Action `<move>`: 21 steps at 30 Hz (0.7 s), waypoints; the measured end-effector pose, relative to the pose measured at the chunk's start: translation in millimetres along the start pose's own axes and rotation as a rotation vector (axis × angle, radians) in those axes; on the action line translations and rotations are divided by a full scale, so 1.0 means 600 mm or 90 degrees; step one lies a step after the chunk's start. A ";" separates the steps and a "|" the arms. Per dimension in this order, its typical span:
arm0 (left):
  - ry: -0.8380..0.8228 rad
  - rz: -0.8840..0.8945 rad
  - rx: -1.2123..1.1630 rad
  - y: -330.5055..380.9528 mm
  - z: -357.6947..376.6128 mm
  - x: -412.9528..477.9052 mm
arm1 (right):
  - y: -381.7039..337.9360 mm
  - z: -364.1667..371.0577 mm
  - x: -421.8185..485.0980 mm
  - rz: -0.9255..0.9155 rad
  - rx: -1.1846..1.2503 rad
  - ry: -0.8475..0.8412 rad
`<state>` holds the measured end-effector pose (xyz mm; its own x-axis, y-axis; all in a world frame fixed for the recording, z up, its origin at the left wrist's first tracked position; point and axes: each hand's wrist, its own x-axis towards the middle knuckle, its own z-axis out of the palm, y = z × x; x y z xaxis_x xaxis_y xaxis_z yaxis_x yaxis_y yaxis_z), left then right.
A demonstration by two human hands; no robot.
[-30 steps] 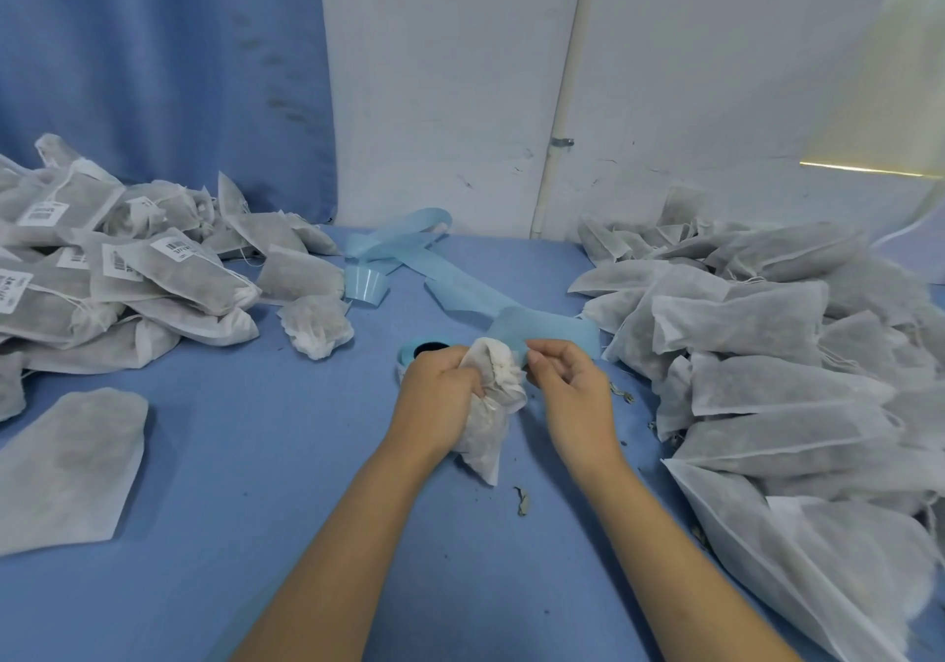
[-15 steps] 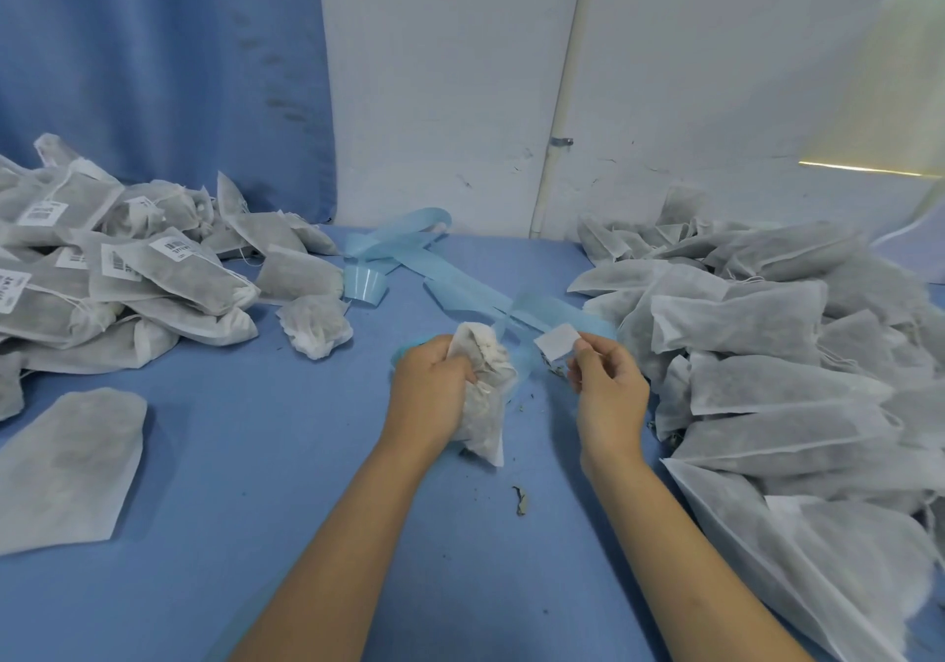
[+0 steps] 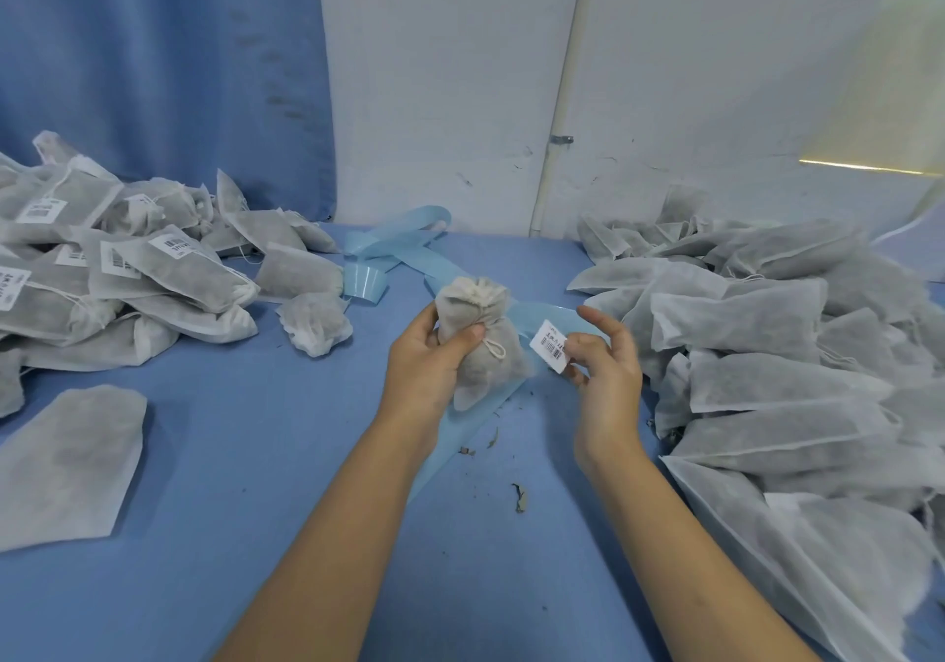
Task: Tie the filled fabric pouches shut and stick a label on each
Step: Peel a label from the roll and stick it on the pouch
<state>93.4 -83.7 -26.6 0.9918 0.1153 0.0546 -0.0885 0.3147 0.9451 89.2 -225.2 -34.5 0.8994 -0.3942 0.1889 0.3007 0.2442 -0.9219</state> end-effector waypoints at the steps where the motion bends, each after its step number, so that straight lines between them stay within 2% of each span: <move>1: -0.003 0.000 0.006 0.000 0.000 0.000 | -0.002 0.002 -0.002 -0.003 0.004 -0.030; 7: -0.022 -0.013 0.007 -0.002 0.003 -0.001 | -0.006 0.015 -0.016 -0.050 -0.068 -0.193; 21: -0.046 -0.026 0.041 0.003 0.002 -0.005 | 0.009 0.012 -0.020 -0.141 -0.252 -0.262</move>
<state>90.6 -84.7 -24.4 0.9987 0.0344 0.0365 -0.0441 0.2568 0.9655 82.1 -212.8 -39.4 0.9017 -0.0046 0.4323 0.4242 -0.1837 -0.8867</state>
